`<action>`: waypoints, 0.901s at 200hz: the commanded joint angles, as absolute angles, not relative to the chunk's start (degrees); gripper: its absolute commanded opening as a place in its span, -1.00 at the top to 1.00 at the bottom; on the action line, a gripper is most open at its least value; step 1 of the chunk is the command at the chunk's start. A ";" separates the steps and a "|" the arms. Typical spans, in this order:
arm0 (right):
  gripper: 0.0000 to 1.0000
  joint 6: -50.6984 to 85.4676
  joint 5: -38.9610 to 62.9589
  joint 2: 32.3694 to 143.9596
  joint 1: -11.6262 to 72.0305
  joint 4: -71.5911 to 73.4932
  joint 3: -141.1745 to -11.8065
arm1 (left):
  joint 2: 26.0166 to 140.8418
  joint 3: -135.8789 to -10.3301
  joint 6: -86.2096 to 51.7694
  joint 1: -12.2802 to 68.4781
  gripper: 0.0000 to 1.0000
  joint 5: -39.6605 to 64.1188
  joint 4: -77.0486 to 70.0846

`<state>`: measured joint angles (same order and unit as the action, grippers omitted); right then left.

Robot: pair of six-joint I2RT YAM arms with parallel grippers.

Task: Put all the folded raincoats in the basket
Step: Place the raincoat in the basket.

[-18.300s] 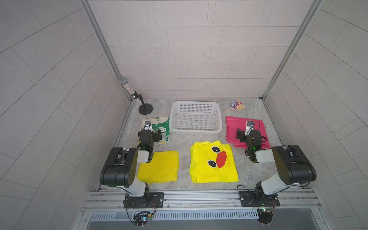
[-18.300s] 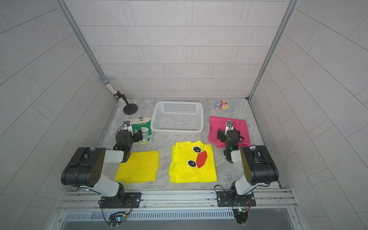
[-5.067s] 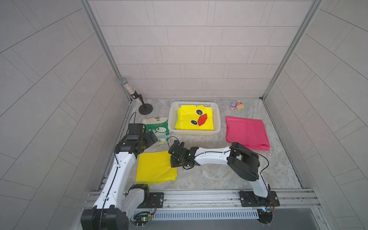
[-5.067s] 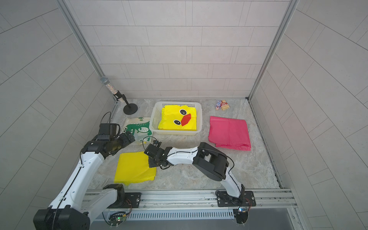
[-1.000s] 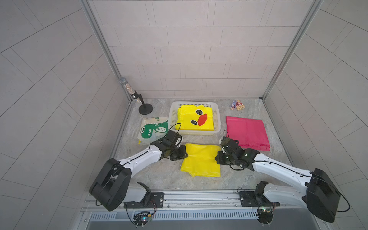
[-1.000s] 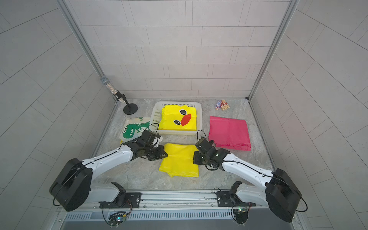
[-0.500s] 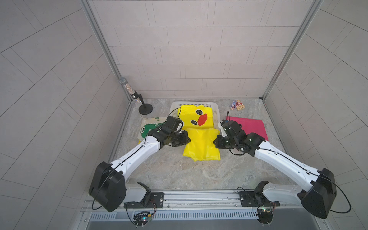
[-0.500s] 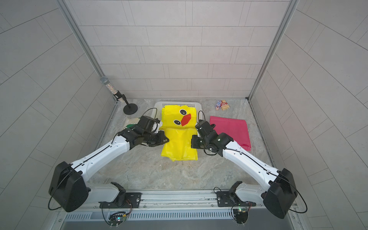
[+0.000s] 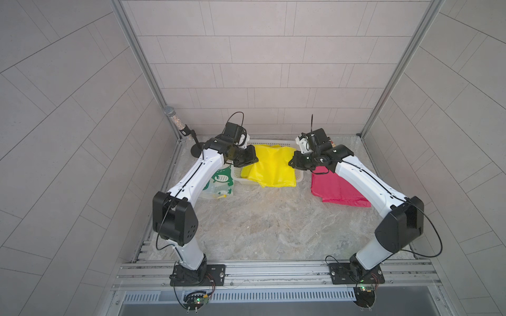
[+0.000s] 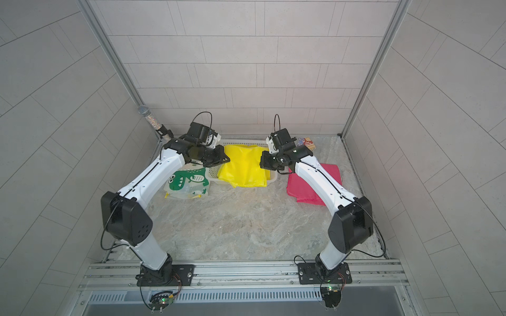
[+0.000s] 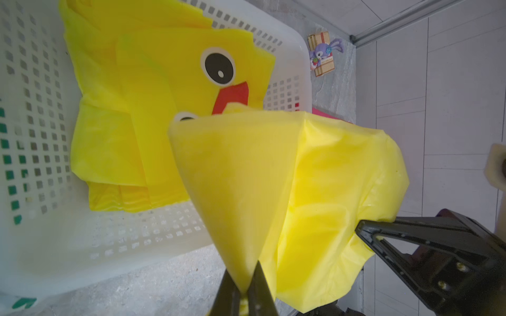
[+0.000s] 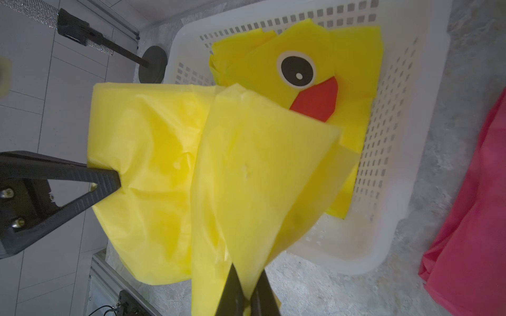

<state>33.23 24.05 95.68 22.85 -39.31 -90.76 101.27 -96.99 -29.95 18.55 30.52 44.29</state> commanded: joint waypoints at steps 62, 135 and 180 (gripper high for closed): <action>1.00 28.98 31.85 114.85 17.16 -41.59 -108.40 | 122.88 -120.31 -22.98 13.95 1.00 31.36 52.22; 1.00 27.01 31.38 123.83 16.16 -40.26 -113.24 | 134.36 -130.90 -19.39 12.31 1.00 29.06 56.12; 1.00 25.85 31.27 125.92 16.17 -40.16 -112.63 | 135.83 -131.32 -17.67 12.22 0.94 26.56 57.86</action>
<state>27.57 31.11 125.25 16.34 -39.68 -112.16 135.59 -129.56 -19.90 12.60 29.19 55.68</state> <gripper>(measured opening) 0.076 0.102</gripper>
